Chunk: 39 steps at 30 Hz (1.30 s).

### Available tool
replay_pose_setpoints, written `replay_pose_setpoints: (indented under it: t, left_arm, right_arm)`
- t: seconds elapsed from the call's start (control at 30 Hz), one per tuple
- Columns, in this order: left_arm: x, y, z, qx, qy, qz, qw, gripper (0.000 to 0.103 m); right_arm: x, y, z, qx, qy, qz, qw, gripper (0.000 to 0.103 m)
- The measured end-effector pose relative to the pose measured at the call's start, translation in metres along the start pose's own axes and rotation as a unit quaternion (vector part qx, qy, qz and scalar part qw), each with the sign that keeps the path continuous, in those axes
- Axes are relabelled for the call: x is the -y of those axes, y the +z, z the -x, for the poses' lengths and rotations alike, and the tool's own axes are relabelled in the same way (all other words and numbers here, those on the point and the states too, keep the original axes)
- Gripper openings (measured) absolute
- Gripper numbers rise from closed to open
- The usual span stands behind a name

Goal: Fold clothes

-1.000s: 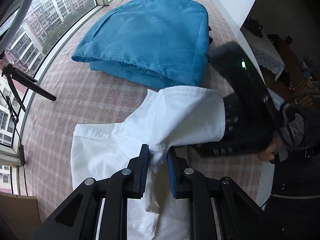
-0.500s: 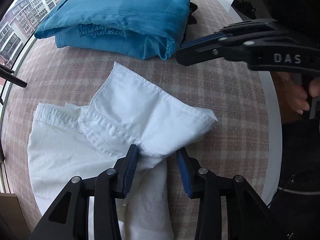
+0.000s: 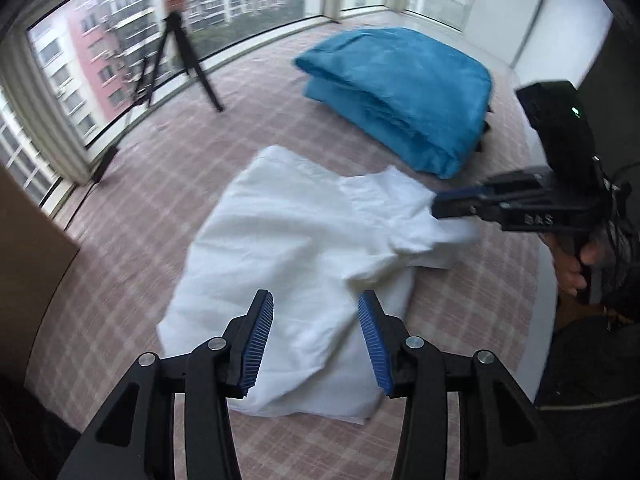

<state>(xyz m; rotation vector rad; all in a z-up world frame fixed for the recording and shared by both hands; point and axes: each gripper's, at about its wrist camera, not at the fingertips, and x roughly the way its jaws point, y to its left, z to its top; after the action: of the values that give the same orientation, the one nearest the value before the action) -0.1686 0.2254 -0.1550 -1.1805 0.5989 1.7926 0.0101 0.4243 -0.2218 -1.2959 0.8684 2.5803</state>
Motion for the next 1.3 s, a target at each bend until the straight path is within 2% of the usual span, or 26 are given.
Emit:
replay_pose_setpoints:
  t: [0.03, 0.1, 0.23, 0.3, 0.43, 0.5, 0.6, 0.63, 0.7, 0.77, 0.83, 0.87, 1.0, 1.2, 1.3]
  left_arm:
    - [-0.008, -0.003, -0.013, -0.009, 0.007, 0.014, 0.9998, 0.040]
    - [-0.016, -0.015, -0.039, -0.041, -0.010, 0.027, 0.9987, 0.040]
    - [-0.005, -0.035, -0.068, -0.079, 0.019, -0.023, 0.9964, 0.040]
    - [-0.005, -0.032, -0.059, -0.070, 0.018, -0.017, 0.9973, 0.040]
    - [-0.002, -0.021, -0.037, -0.029, 0.012, 0.003, 0.9995, 0.040]
    - [0.002, -0.018, -0.035, -0.016, 0.010, 0.001, 0.9998, 0.040]
    - [-0.008, -0.028, -0.047, -0.032, 0.010, 0.019, 0.9993, 0.041]
    - [-0.015, -0.035, -0.053, -0.042, 0.009, 0.030, 0.9986, 0.041]
    - [-0.024, -0.051, -0.062, -0.043, 0.006, 0.043, 0.9981, 0.041]
    - [-0.030, -0.058, -0.051, -0.033, -0.005, 0.060, 0.9977, 0.040]
    - [-0.039, -0.064, -0.035, -0.015, -0.004, 0.084, 0.9964, 0.041]
    - [-0.046, -0.067, -0.025, -0.002, 0.002, 0.100, 0.9950, 0.040]
    - [-0.083, -0.071, 0.004, 0.049, 0.024, 0.192, 0.9798, 0.040]
    - [-0.088, -0.040, -0.001, 0.109, 0.002, 0.215, 0.9706, 0.041]
    - [-0.096, -0.025, -0.024, 0.099, -0.019, 0.231, 0.9677, 0.041]
  right_arm:
    - [0.001, -0.003, -0.009, -0.014, 0.001, -0.004, 1.000, 0.013]
    - [0.001, -0.011, -0.023, -0.039, -0.007, 0.003, 0.999, 0.013]
    - [0.001, -0.018, -0.030, -0.068, -0.021, 0.022, 0.997, 0.013]
    - [-0.002, -0.010, -0.018, -0.061, -0.037, 0.030, 0.997, 0.013]
    - [-0.033, 0.017, -0.002, -0.032, -0.010, 0.076, 0.997, 0.013]
    - [-0.049, 0.026, -0.017, -0.037, -0.004, 0.102, 0.994, 0.013]
    - [-0.073, 0.040, -0.040, -0.044, 0.006, 0.141, 0.989, 0.013]
    - [-0.078, 0.043, -0.049, -0.051, 0.005, 0.152, 0.987, 0.013]
    - [-0.067, 0.037, -0.072, -0.090, -0.022, 0.160, 0.983, 0.013]
    - [-0.050, 0.028, -0.085, -0.129, -0.033, 0.165, 0.977, 0.014]
    - [-0.051, 0.036, -0.084, -0.124, -0.023, 0.162, 0.979, 0.014]
    - [-0.054, 0.042, -0.085, -0.121, -0.022, 0.164, 0.979, 0.017]
    - [-0.068, 0.068, -0.092, -0.110, -0.020, 0.171, 0.979, 0.018]
    - [-0.088, 0.108, -0.103, -0.094, -0.016, 0.181, 0.979, 0.018]
    - [-0.093, 0.120, -0.117, -0.097, -0.017, 0.193, 0.976, 0.018]
